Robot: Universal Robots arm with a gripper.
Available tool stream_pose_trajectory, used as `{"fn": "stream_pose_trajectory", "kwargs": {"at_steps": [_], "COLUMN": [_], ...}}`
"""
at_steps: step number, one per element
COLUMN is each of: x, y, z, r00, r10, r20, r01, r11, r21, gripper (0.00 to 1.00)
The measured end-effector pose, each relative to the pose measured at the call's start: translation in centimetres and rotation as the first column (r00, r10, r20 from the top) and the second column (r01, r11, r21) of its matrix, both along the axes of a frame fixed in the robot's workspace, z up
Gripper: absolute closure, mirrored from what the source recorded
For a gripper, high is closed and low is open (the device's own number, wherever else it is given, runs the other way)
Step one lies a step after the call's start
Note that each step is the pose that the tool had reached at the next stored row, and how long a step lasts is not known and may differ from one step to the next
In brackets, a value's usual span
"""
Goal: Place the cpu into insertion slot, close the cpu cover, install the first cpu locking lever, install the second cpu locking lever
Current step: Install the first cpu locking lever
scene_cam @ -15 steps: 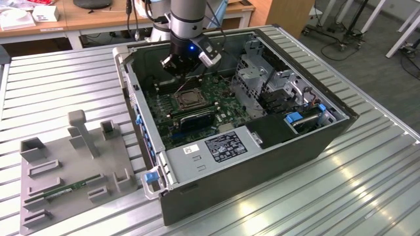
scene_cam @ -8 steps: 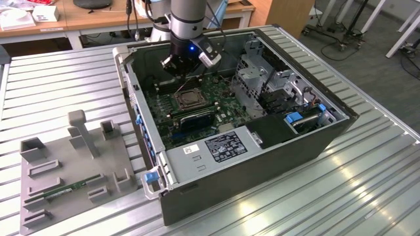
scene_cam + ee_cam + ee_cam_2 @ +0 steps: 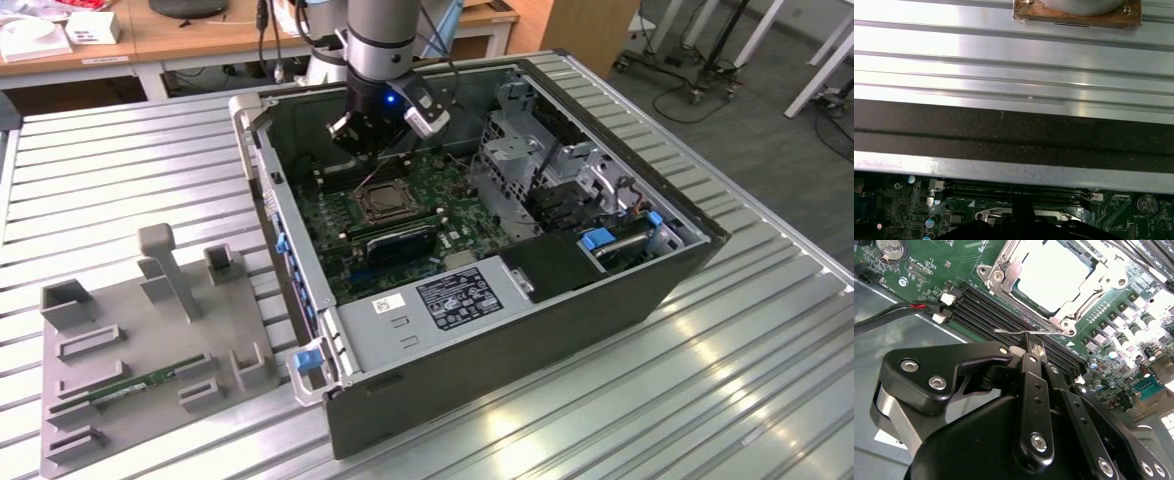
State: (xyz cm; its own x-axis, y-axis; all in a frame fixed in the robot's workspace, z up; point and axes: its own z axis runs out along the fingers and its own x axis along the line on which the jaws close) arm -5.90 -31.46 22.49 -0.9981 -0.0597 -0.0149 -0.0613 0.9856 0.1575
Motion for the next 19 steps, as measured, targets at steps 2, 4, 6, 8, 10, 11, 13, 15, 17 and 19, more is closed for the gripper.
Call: {"fn": "stream_pose_trajectory", "kwargs": {"at_steps": [2,4,6,8,10,11,13,15,17,19], "x": [0.05,0.07,0.07,0.08,0.09,0.09,0.10,0.12,0.15,0.22], "y": [0.00,0.00,0.00,0.00,0.01,0.01,0.00,0.00,0.00,0.00], "z": [-0.01,-0.02,-0.02,-0.02,-0.10,-0.15,-0.30,-0.47,-0.65,-0.76], "r00": [1.0000,1.0000,1.0000,1.0000,1.0000,1.0000,1.0000,1.0000,1.0000,1.0000], "r10": [0.000,0.000,0.000,0.000,0.000,0.000,0.000,0.000,0.000,0.000], "r20": [0.0001,0.0000,0.0001,0.0000,0.0003,0.0001,0.0001,0.0000,0.0000,0.0000], "r01": [0.000,0.000,0.000,0.000,0.000,0.000,0.000,0.000,0.000,0.000], "r11": [1.0000,1.0000,1.0000,1.0000,1.0000,1.0000,1.0000,1.0000,1.0000,1.0000], "r21": [0.0000,0.0000,0.0000,0.0001,0.0004,0.0002,0.0001,0.0000,0.0000,0.0000], "gripper": [0.89,0.89,0.89,0.89,0.89,0.89,0.89,0.89,0.89,0.89]}}
